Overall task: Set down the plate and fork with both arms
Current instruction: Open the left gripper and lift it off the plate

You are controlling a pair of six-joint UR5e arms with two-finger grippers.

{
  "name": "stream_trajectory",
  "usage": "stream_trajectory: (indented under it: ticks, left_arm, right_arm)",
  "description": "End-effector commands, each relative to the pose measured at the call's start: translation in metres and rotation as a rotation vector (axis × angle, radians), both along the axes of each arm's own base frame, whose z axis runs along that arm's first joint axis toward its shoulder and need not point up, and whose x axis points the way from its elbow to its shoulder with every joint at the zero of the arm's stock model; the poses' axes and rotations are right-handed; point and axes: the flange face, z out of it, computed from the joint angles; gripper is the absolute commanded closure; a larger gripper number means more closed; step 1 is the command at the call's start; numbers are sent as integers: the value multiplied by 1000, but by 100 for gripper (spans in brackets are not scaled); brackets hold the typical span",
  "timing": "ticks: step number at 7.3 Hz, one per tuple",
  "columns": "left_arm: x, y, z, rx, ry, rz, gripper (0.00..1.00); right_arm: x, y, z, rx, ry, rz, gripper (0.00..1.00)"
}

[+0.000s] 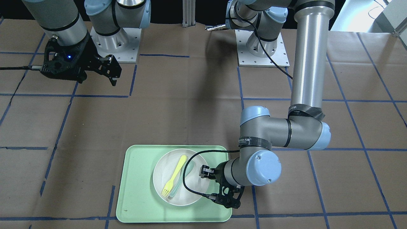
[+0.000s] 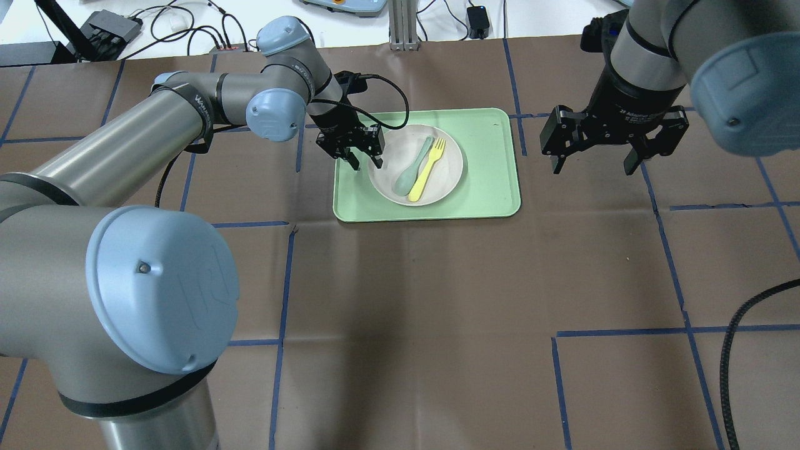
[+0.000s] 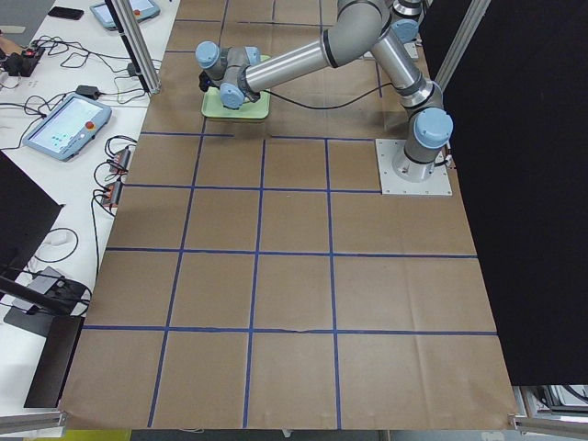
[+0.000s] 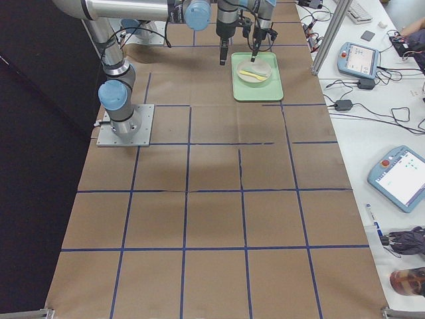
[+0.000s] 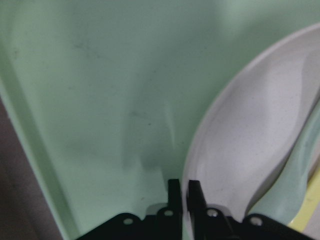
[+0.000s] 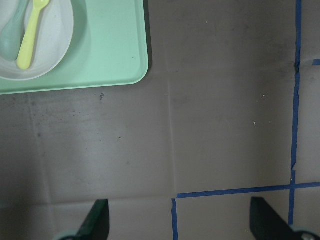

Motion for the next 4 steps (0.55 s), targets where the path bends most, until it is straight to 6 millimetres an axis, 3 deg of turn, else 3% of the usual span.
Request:
stream_trajectory:
  ticks: [1, 3, 4]
  left_arm:
    - [-3, 15, 47, -23, -84, -25, 1]
    - [15, 46, 120, -23, -222, -44, 1]
    - [22, 72, 162, -24, -260, -45, 0]
  right_arm:
    - [0, 0, 0, -1, 0, 0, 0]
    - [0, 0, 1, -2, -2, 0, 0]
    - [0, -1, 1, -2, -1, -3, 0]
